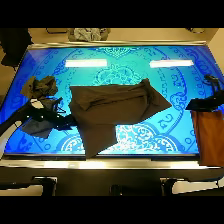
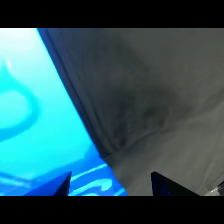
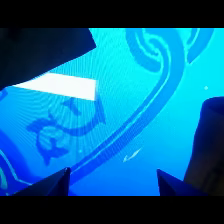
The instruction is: Fold the shirts.
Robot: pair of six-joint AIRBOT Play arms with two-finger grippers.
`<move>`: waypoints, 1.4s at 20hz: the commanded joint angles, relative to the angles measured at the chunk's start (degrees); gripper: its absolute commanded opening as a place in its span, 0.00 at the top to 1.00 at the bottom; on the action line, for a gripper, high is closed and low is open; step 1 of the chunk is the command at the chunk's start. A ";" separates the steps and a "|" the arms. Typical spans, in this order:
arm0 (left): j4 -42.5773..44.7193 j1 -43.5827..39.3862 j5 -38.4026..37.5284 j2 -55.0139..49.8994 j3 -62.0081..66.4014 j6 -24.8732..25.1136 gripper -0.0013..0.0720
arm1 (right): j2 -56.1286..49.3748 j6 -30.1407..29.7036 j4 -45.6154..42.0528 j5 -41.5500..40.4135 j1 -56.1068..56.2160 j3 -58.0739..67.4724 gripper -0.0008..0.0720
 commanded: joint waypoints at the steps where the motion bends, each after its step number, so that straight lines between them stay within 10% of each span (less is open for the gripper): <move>1: -0.74 -2.60 9.35 0.20 -3.15 -0.83 0.18 | -1.95 -0.50 1.44 0.61 -0.33 -0.76 0.12; 4: -0.76 -4.20 13.68 -0.02 -3.15 -3.39 0.33 | -4.11 -0.52 3.50 0.17 -0.33 -0.76 0.12; 7: -0.87 -4.83 14.91 -0.31 -3.06 -4.11 0.93 | -6.16 -0.42 7.91 -2.27 -0.33 -0.76 0.12; 19: -0.92 -4.94 15.28 2.56 -2.86 -4.11 0.93 | -14.75 6.60 12.50 -19.50 7.85 -0.76 0.13; 23: -0.92 -4.94 16.65 2.89 -2.43 -4.11 0.93 | -15.43 7.10 12.94 -17.35 9.66 -0.76 0.34; 25: -0.92 -4.63 16.90 2.89 -1.53 -4.09 0.93 | -15.43 5.55 12.22 -13.86 9.64 -0.76 0.60; 26: -0.92 -4.44 16.81 2.89 -0.98 -4.11 0.93 | -15.32 5.35 10.95 -12.68 9.55 -0.76 0.89; 28: -0.90 -3.76 16.17 2.95 0.83 -3.63 0.94 | -14.58 3.43 10.69 -11.61 9.53 -0.46 0.92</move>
